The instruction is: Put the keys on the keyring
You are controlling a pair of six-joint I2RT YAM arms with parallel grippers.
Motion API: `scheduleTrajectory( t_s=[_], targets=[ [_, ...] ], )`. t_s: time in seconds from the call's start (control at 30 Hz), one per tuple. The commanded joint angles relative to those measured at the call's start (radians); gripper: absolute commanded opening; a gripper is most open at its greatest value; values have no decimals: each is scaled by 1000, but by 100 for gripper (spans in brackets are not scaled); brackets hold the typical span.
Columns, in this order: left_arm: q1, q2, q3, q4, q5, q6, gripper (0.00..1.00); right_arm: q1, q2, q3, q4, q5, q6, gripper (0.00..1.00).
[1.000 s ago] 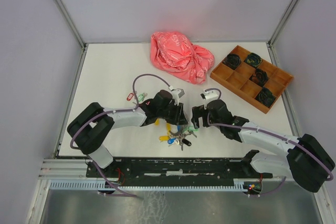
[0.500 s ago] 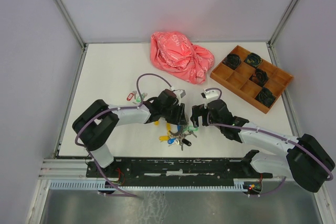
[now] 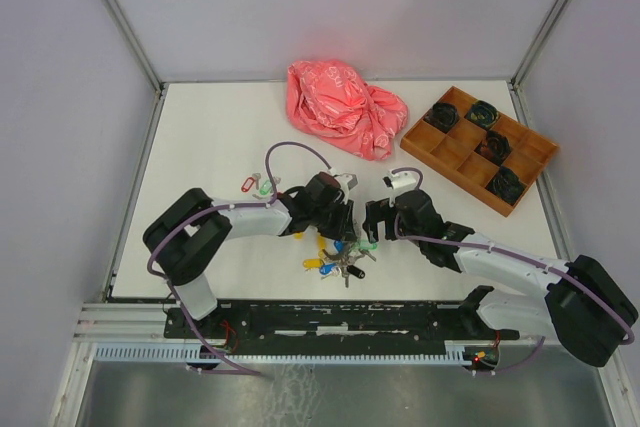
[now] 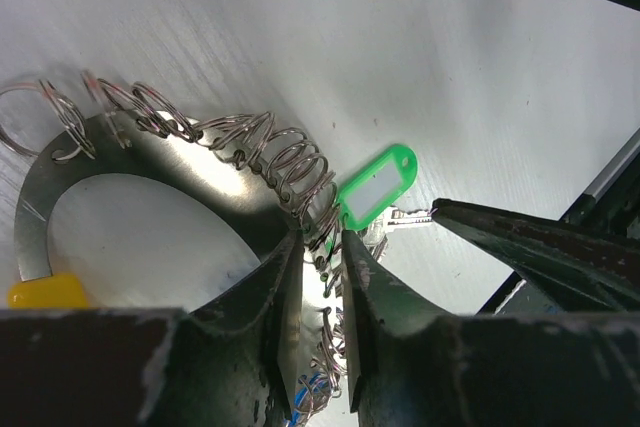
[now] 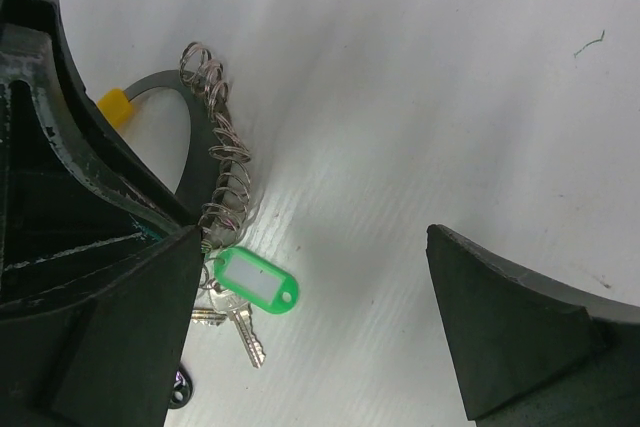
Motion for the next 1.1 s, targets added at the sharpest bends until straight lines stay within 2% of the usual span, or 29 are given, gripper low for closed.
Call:
scheduleTrajectory(
  t_s=[0.0,0.17,0.43,0.63,0.8,0.97,1.07],
  targets=[
    [-12,-4,26,-29,-13,1,27,-4,-5,-6,47,3,11,100],
    [-19,-14,25,-54,-30,15,24,-5,-8,-8,48,-1,10,100],
    [-35,-35,26,-74,-50,43,33,-5,-21,-8,46,-16,7,100],
    [-62,-29,41,-121,-109,67,33,-5,-20,-7,45,-25,7,100],
    [-66,-47,33,-122,-134,110,21,-5,-39,-7,47,-39,3,100],
    [-65,-79,24,-97,-131,207,4,-5,-101,-10,54,-41,-4,100],
    [-64,-108,5,-59,-106,280,3,-5,-149,-16,64,-35,-23,100]
  ],
)
